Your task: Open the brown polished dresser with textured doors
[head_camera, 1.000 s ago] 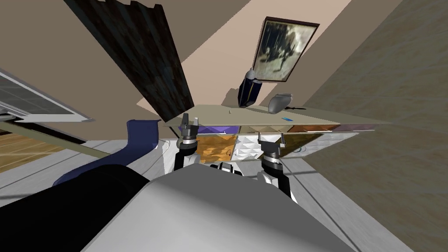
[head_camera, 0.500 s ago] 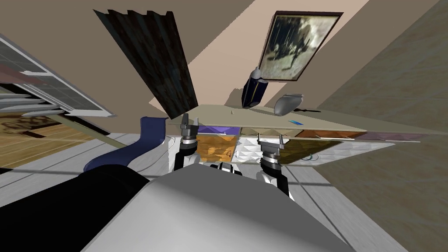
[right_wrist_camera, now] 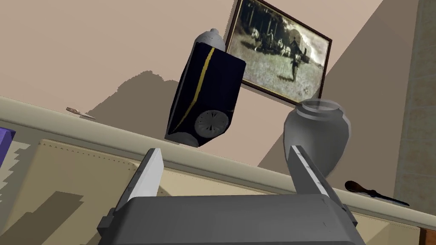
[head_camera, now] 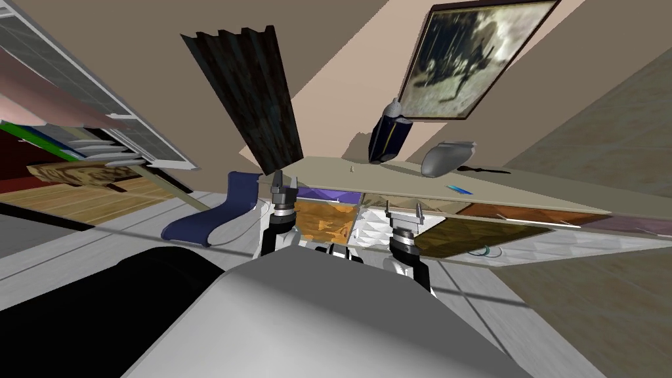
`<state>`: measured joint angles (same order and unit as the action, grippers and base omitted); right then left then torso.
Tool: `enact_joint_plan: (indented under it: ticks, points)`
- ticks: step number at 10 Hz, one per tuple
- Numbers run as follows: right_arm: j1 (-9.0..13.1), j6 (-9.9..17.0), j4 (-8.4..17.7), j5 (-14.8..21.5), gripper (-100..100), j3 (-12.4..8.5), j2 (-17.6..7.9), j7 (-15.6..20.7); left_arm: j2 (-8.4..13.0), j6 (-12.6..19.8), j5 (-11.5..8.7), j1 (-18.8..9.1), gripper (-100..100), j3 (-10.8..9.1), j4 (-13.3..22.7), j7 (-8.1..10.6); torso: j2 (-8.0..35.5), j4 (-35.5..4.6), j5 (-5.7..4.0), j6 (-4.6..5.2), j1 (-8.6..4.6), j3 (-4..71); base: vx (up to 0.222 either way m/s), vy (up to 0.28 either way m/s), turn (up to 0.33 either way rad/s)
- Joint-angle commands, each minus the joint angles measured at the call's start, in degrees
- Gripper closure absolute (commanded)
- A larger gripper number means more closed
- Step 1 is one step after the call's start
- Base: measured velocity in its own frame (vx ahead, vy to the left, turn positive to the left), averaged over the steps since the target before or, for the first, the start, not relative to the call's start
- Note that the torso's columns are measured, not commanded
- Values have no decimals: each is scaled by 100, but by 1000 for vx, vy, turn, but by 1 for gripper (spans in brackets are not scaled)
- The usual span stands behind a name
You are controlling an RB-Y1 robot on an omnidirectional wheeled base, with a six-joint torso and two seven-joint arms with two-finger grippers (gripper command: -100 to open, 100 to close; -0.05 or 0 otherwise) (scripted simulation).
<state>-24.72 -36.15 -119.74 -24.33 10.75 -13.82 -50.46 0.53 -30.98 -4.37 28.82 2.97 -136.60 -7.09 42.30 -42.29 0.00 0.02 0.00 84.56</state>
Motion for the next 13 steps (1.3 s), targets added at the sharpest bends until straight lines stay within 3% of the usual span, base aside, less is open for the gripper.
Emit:
enact_joint_plan:
  ticks: [1,13]
  points:
    - [29,-99,120,-167,-100,51,-28,-447,0,0,0,-1,0,0,0,0,-3,1,-3,-4,-9,2,9,-74,124]
    - [174,-590,719,-780,-100,241,-54,-2304,0,0,0,0,0,0,0,0,1,0,0,-4,0,0,-13,-47,129]
